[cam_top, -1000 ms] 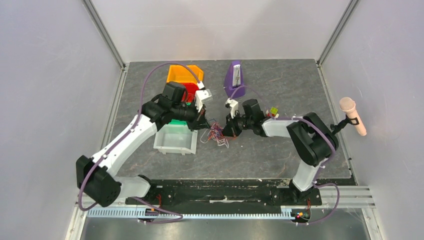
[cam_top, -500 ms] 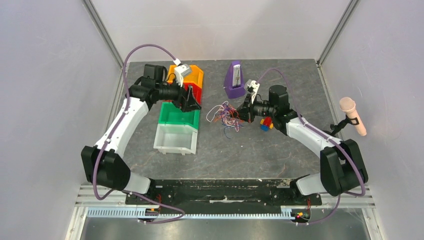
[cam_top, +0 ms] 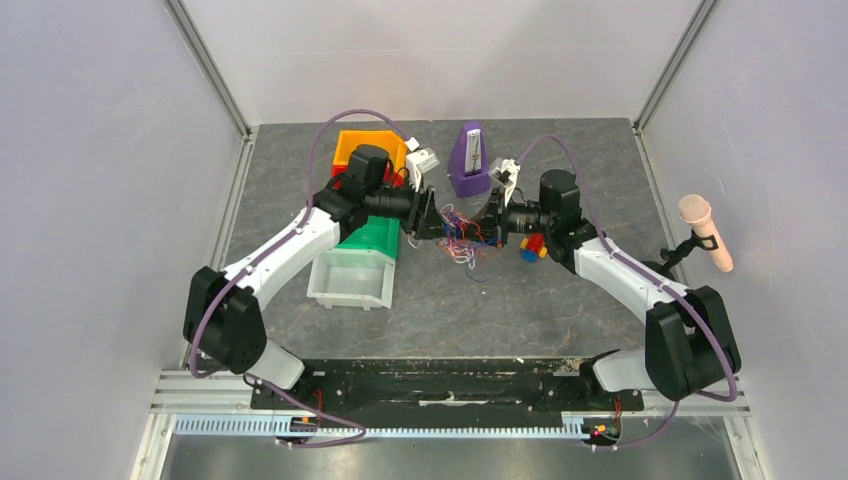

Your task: Untangle the cables

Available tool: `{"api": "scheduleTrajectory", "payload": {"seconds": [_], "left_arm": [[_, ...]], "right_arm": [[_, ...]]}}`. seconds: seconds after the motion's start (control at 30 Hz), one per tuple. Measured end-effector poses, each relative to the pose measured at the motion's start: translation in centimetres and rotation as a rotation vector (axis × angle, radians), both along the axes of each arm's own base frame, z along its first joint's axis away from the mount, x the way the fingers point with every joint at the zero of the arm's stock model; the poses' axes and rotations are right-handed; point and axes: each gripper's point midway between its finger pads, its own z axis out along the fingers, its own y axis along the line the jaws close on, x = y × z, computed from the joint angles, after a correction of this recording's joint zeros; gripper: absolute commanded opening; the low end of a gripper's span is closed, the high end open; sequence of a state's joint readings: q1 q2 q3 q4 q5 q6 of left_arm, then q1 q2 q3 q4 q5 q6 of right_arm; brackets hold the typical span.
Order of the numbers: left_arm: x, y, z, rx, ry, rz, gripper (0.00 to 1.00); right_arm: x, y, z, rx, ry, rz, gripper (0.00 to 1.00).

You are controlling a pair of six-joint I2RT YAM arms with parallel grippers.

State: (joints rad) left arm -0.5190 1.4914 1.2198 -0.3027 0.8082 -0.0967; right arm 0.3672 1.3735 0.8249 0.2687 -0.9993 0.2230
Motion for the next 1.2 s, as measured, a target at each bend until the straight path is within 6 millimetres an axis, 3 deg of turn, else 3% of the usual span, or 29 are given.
{"api": "scheduleTrajectory", "payload": {"seconds": [0.07,0.1,0.3,0.43,0.53,0.7,0.83,0.87,0.9,1.0,1.03,1.1,1.2], "left_arm": [[0.2,-0.6,-0.5,-0.008,0.036,0.017,0.09],[0.5,-0.6,-0.7,-0.006,0.047,0.033,0.03],[1.8,0.1,-0.8,0.022,0.024,0.113,0.02],[2.7,2.2,0.2,0.019,-0.023,0.182,0.02],[2.3,3.4,0.9,0.022,-0.066,0.188,0.02],[2.4,6.5,0.0,0.093,-0.075,0.226,0.03],[1.6,6.9,-0.7,0.12,-0.081,0.177,0.02],[1.4,6.8,-0.8,0.122,-0.082,0.165,0.02],[1.1,6.6,-0.8,0.12,-0.083,0.154,0.02],[0.0,6.0,-1.1,0.126,-0.073,0.116,0.02],[-0.4,5.7,-1.3,0.131,-0.066,0.103,0.02],[-1.2,5.1,-1.5,0.135,-0.061,0.078,0.02],[-2.2,3.8,-1.5,0.131,-0.071,0.033,0.02]], "right_arm": [[-0.1,0.1,0.4,0.008,-0.003,-0.004,0.0],[-0.1,0.0,0.5,0.009,-0.001,-0.013,0.0],[2.3,-2.4,0.9,-0.024,0.008,-0.149,0.0],[3.8,-4.0,1.3,-0.074,-0.018,-0.226,0.0],[4.2,-5.0,1.8,-0.1,-0.049,-0.26,0.0],[7.2,-10.5,1.0,-0.193,-0.066,-0.49,0.0],[6.9,-11.4,0.0,-0.222,-0.043,-0.487,0.0],[6.5,-11.4,-0.1,-0.219,-0.036,-0.462,0.03],[6.2,-11.4,-0.1,-0.215,-0.03,-0.445,0.15],[5.3,-11.3,-0.1,-0.197,0.001,-0.378,0.67],[5.2,-11.2,0.0,-0.192,0.008,-0.36,0.76],[5.0,-10.7,0.4,-0.188,0.008,-0.326,0.89],[3.7,-8.1,0.9,-0.176,-0.01,-0.236,0.95]]}}
